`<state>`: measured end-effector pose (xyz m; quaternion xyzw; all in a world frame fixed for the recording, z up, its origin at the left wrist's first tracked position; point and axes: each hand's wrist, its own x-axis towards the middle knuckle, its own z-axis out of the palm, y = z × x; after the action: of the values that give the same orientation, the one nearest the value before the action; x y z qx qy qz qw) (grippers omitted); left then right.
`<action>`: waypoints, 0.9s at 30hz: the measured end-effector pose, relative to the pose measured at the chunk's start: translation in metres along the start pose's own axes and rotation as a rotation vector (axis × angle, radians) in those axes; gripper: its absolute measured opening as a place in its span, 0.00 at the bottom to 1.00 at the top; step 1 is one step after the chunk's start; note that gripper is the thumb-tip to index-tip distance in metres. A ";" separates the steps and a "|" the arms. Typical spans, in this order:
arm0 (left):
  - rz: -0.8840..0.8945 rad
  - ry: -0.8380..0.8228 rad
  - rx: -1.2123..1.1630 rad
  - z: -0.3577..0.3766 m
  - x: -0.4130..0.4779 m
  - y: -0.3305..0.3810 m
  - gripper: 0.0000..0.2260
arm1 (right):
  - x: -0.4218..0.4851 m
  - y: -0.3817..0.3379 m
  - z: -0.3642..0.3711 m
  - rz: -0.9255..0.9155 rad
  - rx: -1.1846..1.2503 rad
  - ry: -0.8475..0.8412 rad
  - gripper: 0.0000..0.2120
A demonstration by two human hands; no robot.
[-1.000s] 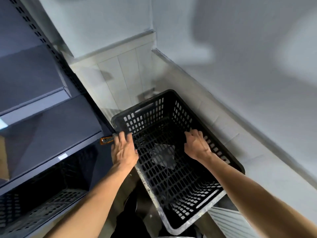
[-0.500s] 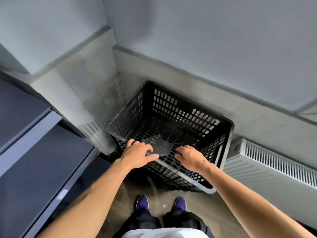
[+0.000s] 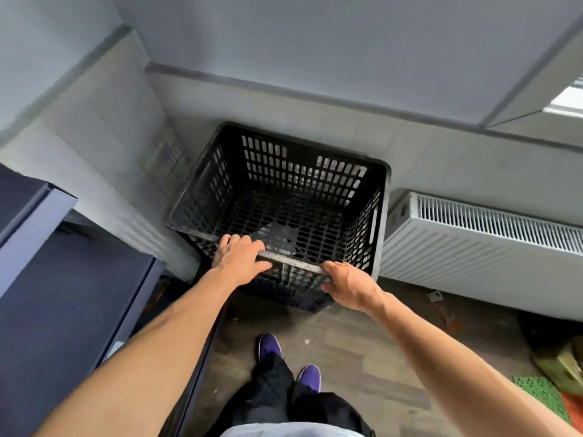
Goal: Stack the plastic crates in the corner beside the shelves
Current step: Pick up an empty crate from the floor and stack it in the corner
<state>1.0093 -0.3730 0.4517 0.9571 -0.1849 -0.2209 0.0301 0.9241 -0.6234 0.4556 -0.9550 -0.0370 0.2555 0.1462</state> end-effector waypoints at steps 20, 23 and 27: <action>0.210 -0.035 0.214 -0.016 0.037 -0.065 0.09 | 0.024 -0.028 0.011 0.185 -0.167 0.119 0.12; 0.330 0.031 0.211 -0.012 0.040 -0.073 0.11 | 0.028 -0.026 0.004 0.164 -0.205 0.088 0.08; 0.418 0.098 0.218 -0.015 0.047 -0.066 0.10 | 0.030 -0.019 -0.007 0.198 -0.256 0.107 0.09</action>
<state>1.0773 -0.3287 0.4368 0.9052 -0.4001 -0.1421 -0.0193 0.9533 -0.6024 0.4532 -0.9770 0.0328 0.2106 -0.0006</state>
